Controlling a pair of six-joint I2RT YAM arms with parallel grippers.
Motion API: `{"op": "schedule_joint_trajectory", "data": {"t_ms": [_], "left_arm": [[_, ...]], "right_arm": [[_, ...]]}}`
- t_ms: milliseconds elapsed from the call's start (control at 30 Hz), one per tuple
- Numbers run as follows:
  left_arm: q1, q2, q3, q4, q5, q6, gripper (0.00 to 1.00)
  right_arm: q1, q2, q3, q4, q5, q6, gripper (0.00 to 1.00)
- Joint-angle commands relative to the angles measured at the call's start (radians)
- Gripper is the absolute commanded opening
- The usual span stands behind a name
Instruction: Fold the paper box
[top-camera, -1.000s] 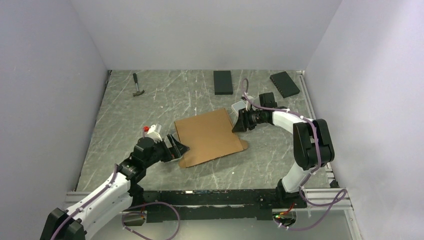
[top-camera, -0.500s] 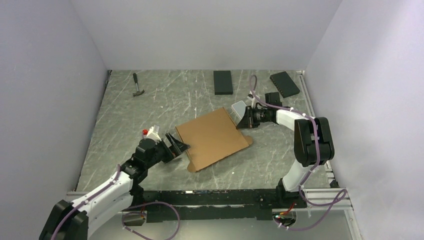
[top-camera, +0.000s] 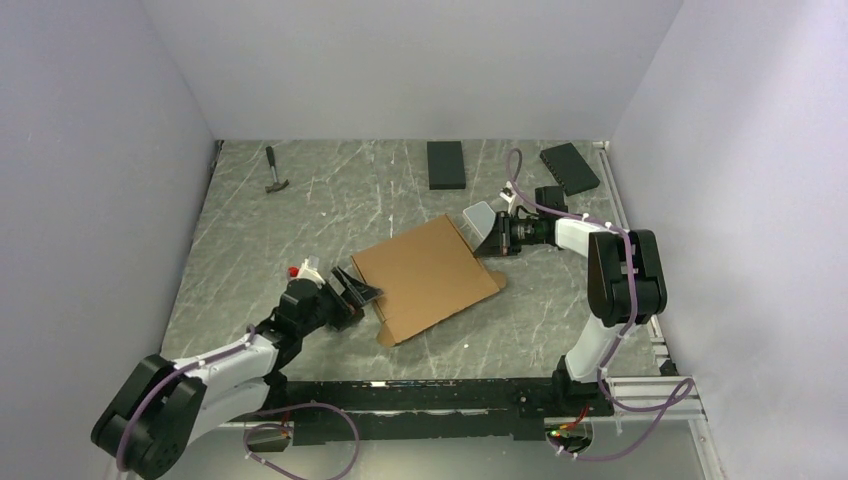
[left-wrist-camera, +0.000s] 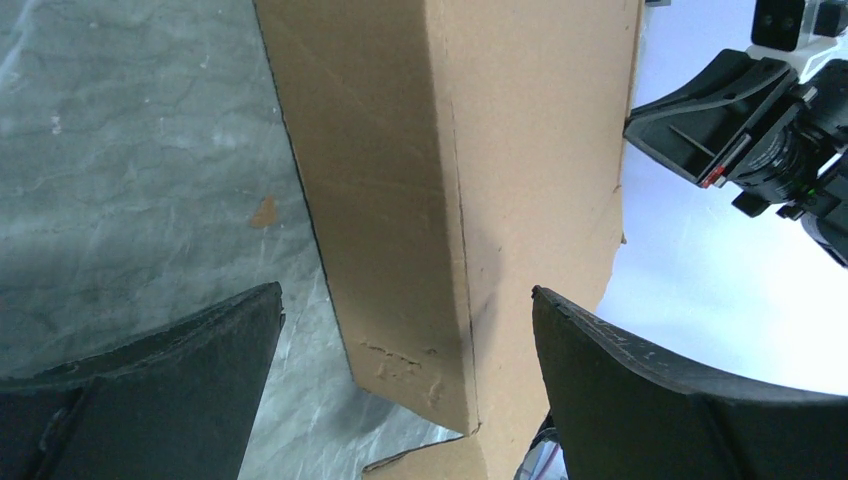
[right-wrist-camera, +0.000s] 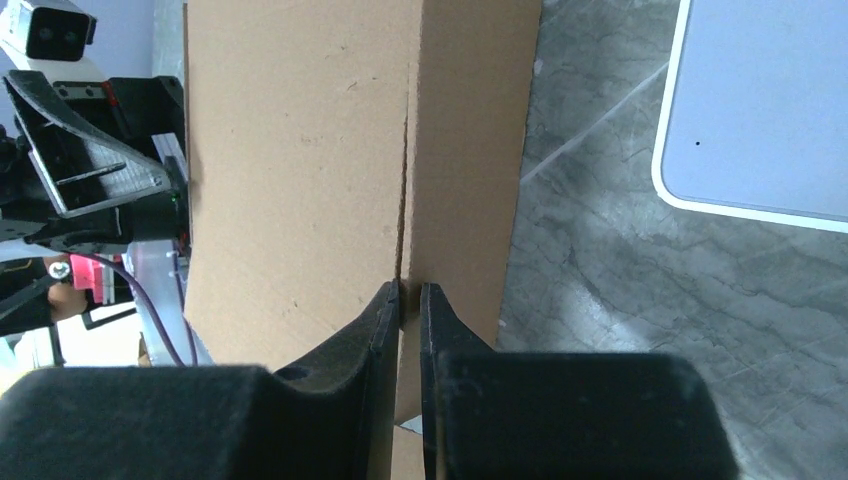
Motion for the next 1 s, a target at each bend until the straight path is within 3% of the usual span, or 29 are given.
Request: {"op": "schedule_joint_trajectory", "data": {"t_ms": [0,467,700,800,967], "left_arm": [[0.006,0.059,-0.001,0.173,0.009,-0.046,1.0],[0.003,0.191,0.002,0.338,0.042,-0.06,1.0],[-0.006,0.211,0.02,0.289,0.031,-0.06,1.0],[-0.011,0.198,0.04,0.199,0.007,-0.058,0.99],[-0.015,0.182,0.053,0.152,-0.004,-0.047,0.99]], "right_arm": [[-0.021,0.046,-0.017,0.008,0.13,-0.028,0.07],[-0.059,0.075,-0.02,0.011,0.11,-0.01,0.06],[-0.059,0.076,-0.019,0.009,0.098,-0.013,0.07],[-0.059,0.063,-0.02,0.022,0.048,-0.01,0.1],[-0.059,0.038,-0.022,0.039,-0.024,-0.004,0.27]]}}
